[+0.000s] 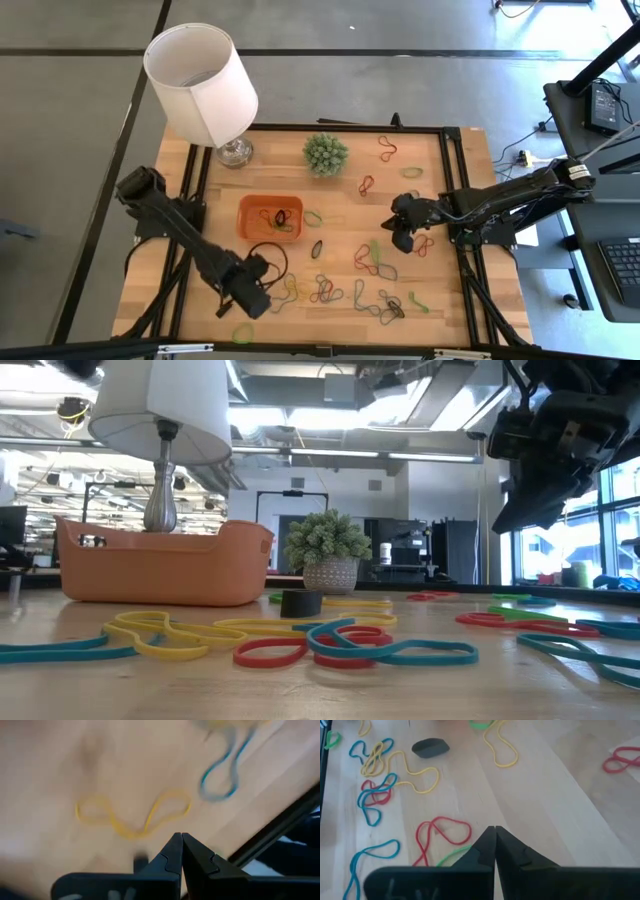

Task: Pick and place rubber bands into bin
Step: Put the green rubber band into the orange bin

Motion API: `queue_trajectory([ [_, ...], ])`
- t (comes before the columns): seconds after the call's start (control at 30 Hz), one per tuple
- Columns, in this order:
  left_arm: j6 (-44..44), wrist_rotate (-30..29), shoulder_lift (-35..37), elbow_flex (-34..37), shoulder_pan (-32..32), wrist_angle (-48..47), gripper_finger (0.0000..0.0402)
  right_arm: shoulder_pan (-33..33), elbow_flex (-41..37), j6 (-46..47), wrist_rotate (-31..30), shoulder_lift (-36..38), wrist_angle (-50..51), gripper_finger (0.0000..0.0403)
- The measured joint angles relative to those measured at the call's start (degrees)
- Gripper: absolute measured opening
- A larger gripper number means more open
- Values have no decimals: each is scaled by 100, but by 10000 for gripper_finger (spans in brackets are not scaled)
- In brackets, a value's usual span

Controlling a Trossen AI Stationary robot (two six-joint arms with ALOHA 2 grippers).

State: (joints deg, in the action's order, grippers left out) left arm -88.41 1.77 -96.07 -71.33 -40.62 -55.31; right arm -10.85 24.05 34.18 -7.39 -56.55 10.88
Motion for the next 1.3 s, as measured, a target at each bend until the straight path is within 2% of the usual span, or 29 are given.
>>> queue_trajectory([
  [0.13,-403,378,-253,0,-278,1,11,0,0,-12,2,0,-21,11],
  [0.47,-844,377,-698,0,-597,656,86,0,0,32,179,0,-44,11],
  [0.57,-481,376,-870,0,-641,960,108,0,0,34,194,0,-47,11],
  [0.7,694,374,-1096,0,-746,1386,119,0,0,51,198,-1,-59,11],
  [1.1,2572,645,-1688,-26,-912,1351,97,0,0,158,207,-2,-85,11],
  [1.2,2753,643,-1703,-20,-899,1327,70,0,0,167,207,-2,-86,11],
  [1.3,2718,680,-1686,-9,-834,1305,19,0,0,162,207,-2,-85,11],
])
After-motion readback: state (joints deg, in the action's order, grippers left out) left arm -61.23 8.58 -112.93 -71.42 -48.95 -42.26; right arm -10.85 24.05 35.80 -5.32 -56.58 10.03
